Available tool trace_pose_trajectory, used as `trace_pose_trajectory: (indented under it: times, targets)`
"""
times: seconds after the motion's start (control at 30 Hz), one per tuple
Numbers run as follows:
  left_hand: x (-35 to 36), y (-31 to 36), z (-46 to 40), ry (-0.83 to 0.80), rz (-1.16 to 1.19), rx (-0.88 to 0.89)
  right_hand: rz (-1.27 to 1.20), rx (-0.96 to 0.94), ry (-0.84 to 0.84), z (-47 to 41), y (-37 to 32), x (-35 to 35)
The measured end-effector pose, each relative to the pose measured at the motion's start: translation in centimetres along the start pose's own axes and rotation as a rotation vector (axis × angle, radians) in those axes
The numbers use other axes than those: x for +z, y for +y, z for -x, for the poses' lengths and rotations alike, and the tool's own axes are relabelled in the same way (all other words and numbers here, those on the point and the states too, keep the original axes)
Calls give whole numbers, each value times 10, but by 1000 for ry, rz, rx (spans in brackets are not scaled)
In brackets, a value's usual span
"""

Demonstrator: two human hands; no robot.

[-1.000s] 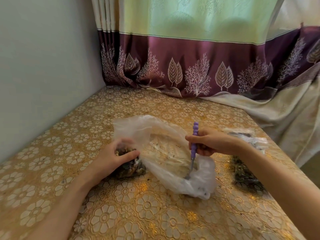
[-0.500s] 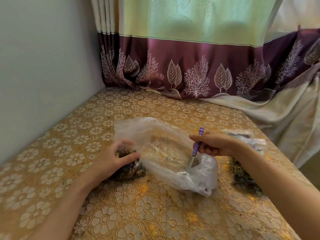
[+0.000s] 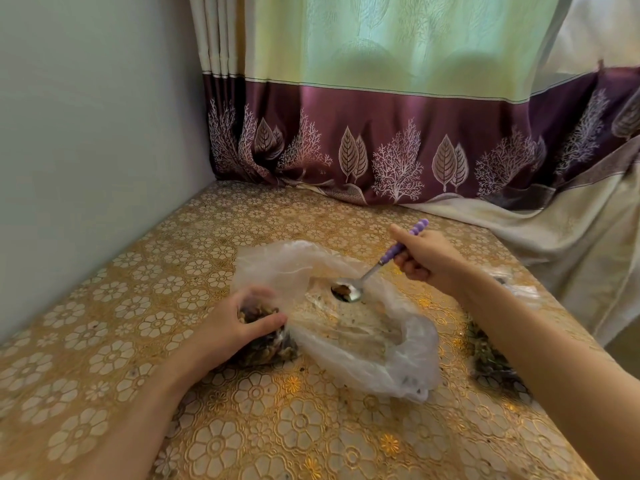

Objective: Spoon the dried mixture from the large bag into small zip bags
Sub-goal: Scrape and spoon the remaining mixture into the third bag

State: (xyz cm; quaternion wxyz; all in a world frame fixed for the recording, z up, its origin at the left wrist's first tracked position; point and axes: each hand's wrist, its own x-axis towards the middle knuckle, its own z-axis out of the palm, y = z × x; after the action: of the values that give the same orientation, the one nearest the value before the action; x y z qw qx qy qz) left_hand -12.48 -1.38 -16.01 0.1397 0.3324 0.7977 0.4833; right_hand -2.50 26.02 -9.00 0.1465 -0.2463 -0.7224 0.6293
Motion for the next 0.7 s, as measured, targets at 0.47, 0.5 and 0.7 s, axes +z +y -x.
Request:
trace_pose_trajectory:
  times: [0.47, 0.5, 0.7]
  targets:
    - [0, 4, 4, -13, 25, 14, 27, -584, -18, 26, -60, 73]
    - [-1, 5, 4, -14, 30, 15, 62, -633, -25, 28, -60, 74]
    - [0, 8, 6, -11, 26, 36, 34, -694, 23, 35, -61, 68]
